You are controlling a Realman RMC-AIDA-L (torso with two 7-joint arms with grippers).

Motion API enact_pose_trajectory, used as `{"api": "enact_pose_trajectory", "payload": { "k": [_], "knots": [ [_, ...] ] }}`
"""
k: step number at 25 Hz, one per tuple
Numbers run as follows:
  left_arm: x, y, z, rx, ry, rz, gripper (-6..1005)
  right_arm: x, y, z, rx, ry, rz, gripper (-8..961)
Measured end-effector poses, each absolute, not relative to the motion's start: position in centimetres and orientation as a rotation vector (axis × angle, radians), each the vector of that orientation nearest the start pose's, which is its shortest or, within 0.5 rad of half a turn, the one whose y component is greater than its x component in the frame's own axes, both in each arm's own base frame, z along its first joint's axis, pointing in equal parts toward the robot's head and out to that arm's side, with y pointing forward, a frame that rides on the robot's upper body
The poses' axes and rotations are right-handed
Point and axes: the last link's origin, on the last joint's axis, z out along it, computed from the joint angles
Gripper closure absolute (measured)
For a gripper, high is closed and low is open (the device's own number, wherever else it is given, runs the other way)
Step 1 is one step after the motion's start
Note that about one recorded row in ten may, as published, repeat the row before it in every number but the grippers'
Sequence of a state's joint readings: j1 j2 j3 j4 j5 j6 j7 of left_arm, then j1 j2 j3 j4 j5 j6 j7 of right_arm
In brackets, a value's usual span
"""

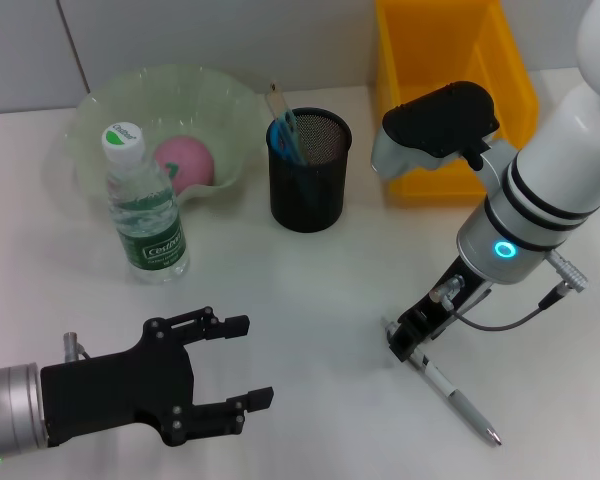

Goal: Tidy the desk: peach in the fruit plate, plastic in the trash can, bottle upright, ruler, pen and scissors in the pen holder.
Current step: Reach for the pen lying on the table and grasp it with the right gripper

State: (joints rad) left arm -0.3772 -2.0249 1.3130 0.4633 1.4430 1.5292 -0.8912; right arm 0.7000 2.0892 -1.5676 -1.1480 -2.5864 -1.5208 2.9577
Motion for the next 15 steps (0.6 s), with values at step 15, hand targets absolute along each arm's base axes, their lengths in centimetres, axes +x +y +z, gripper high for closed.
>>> {"api": "enact_pose_trajectory", "payload": {
  "k": [15],
  "knots": [
    [-27.01,26.37,-5.13,-2.846,-0.199,-0.852,220,17.92,34.68,-5.61,-2.435,1.324,-0.670,481]
  ]
}}
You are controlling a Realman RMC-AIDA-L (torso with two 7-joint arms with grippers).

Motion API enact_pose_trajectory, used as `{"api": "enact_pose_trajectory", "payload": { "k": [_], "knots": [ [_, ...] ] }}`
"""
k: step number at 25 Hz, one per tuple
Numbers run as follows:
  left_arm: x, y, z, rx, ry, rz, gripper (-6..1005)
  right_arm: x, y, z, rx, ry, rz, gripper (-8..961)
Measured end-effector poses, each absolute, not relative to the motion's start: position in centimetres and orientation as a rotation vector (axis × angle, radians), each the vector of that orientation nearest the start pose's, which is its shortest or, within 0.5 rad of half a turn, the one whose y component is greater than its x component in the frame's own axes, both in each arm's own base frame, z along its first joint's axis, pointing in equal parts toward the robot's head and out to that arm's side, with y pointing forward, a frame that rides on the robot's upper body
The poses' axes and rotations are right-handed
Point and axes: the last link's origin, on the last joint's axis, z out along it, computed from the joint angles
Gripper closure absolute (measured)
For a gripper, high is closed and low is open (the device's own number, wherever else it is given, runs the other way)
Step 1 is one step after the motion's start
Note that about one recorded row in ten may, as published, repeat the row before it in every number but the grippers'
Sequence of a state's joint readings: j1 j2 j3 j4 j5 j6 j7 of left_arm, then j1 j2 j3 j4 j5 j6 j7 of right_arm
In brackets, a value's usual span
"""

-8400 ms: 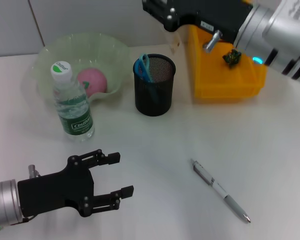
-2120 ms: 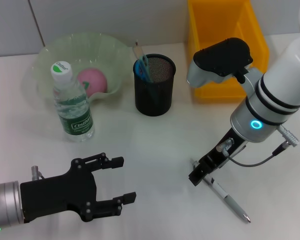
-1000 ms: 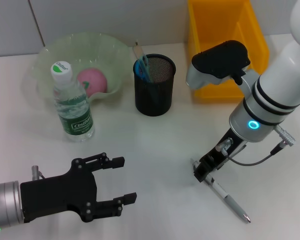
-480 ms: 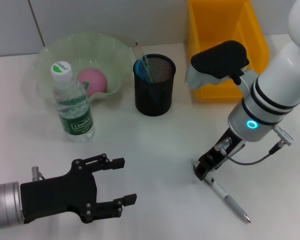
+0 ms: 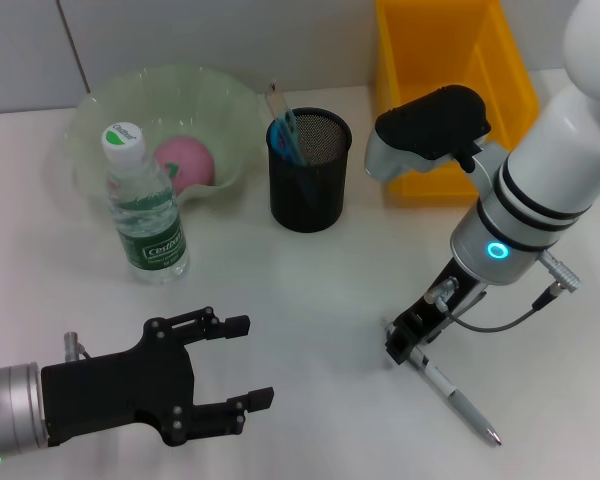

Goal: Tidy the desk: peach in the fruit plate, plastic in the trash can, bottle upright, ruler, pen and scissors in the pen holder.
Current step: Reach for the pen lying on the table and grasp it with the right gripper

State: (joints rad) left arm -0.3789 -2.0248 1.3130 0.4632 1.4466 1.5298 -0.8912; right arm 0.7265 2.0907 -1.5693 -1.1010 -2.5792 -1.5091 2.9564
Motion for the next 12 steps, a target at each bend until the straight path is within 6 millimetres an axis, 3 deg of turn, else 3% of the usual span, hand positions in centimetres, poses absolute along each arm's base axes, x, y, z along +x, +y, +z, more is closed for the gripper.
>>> {"api": "enact_pose_trajectory", "payload": {
  "k": [8,12],
  "knots": [
    [-27.03,26.33,-5.12,-2.846,-0.200,-0.853,219,18.02,34.65,-5.71,-2.435,1.328,-0.680,510],
    [-27.04,26.32,-5.13,-2.846,-0.201,-0.853,219,18.03,34.65,-5.70,-2.434,1.328,-0.681,596]
  ]
}}
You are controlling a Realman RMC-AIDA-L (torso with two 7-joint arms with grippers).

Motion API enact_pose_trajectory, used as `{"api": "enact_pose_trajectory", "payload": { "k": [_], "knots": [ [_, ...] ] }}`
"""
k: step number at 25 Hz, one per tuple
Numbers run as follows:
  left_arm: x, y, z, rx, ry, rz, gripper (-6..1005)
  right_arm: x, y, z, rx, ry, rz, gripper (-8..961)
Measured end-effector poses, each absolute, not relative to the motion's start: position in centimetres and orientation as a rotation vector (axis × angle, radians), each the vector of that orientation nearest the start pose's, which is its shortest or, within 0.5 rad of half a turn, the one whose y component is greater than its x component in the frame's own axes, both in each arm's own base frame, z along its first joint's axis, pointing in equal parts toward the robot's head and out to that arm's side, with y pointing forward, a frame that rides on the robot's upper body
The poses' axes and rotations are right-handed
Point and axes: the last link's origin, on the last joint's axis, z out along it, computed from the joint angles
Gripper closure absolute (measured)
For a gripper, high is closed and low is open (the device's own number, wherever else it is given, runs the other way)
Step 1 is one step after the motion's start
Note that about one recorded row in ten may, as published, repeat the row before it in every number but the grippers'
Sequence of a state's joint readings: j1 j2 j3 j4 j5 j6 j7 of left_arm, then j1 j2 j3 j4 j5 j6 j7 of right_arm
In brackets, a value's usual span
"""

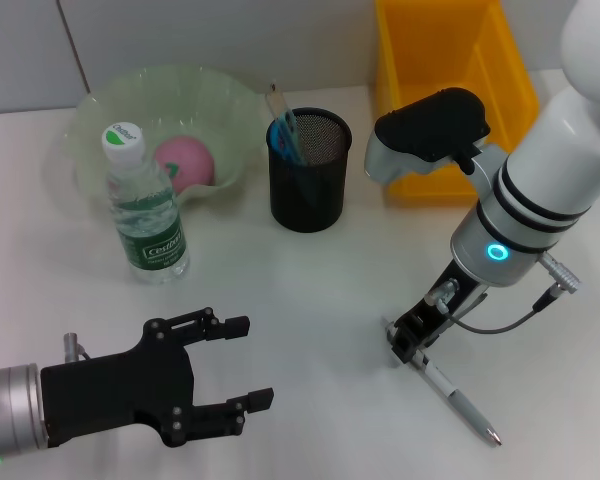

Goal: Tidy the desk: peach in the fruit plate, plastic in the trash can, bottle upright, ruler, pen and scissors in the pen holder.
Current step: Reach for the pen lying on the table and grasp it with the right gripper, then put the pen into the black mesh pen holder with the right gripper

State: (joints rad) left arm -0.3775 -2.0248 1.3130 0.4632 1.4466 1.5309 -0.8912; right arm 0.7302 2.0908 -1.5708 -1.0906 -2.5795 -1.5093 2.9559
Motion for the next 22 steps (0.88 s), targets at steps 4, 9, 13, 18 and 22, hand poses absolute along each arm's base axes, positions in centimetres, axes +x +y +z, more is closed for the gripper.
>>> {"api": "enact_pose_trajectory", "payload": {
  "k": [4,9,13,18,22],
  "knots": [
    [-27.05,26.31,-5.13,-2.846,-0.201,-0.853,220,18.22,34.60,-5.75,-2.430,1.334,-0.690,626],
    [-27.04,26.32,-5.14,-2.847,-0.200,-0.852,220,18.35,34.58,-5.81,-2.428,1.341,-0.696,638],
    [-27.03,26.33,-5.14,-2.848,-0.200,-0.852,219,18.39,34.48,-6.01,-2.433,1.330,-0.708,651],
    [-26.99,26.37,-5.14,-2.848,-0.198,-0.852,220,18.44,34.43,-6.24,-2.437,1.313,-0.713,701],
    [-27.09,26.31,-5.09,-2.847,-0.200,-0.850,219,18.17,34.44,-6.16,-2.443,1.301,-0.693,771]
  ]
}}
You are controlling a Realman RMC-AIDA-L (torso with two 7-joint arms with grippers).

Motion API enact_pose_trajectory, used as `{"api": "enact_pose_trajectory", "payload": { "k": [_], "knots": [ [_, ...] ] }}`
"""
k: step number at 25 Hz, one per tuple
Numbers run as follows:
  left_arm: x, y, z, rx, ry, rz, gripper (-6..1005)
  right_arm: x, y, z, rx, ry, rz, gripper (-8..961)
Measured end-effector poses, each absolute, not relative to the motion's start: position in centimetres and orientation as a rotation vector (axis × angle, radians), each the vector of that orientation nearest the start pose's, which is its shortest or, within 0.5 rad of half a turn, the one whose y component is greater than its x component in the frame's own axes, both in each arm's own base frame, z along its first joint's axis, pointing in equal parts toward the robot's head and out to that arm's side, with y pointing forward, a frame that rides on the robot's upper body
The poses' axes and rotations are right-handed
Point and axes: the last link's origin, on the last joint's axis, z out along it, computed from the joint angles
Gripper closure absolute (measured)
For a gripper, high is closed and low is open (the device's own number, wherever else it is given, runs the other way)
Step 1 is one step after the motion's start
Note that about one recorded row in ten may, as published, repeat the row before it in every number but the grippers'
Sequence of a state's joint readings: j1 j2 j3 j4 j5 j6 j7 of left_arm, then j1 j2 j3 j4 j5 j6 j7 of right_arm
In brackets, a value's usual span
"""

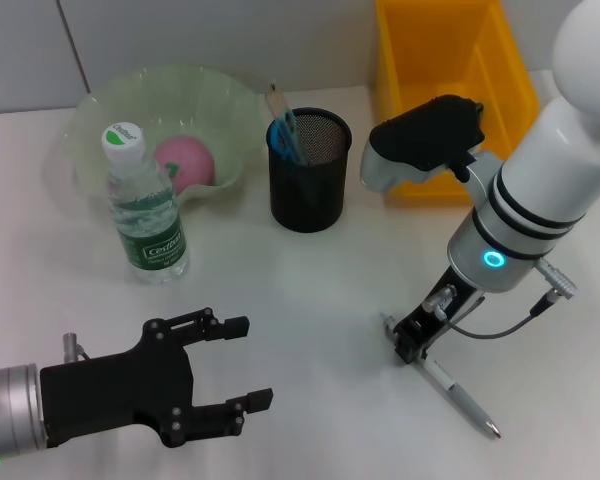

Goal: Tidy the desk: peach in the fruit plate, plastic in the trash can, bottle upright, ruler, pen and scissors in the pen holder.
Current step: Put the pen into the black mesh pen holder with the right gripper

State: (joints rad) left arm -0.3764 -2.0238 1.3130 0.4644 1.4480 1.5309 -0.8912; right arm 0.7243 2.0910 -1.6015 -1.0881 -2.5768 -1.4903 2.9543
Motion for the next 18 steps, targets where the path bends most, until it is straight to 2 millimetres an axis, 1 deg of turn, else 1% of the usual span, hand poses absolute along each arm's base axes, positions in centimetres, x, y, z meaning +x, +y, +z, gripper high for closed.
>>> {"api": "enact_pose_trajectory", "payload": {
  "k": [5,7,9,12,13,15,18],
  "knots": [
    [-27.2,26.2,-5.1,-2.845,-0.204,-0.849,219,18.1,34.5,-6.1,-2.444,1.299,-0.674,784],
    [-27.2,26.2,-5.1,-2.845,-0.205,-0.849,219,17.9,34.6,-5.7,-2.443,1.294,-0.638,784],
    [-27.2,26.2,-5.1,-2.846,-0.204,-0.849,219,17.2,34.9,-4.7,-2.440,1.279,-0.568,784],
    [-27.2,26.2,-5.1,-2.846,-0.204,-0.851,220,15.8,35.5,-2.4,-2.424,1.232,-0.404,784],
    [-27.2,26.2,-5.1,-2.846,-0.204,-0.851,220,15.1,35.7,-1.3,-2.415,1.197,-0.330,784],
    [-27.1,26.2,-5.1,-2.846,-0.204,-0.853,220,13.9,35.9,0.7,-2.395,1.117,-0.189,784],
    [-27.1,26.2,-5.1,-2.844,-0.205,-0.854,220,12.0,36.0,3.5,-2.368,0.948,0.029,785]
  ]
}}
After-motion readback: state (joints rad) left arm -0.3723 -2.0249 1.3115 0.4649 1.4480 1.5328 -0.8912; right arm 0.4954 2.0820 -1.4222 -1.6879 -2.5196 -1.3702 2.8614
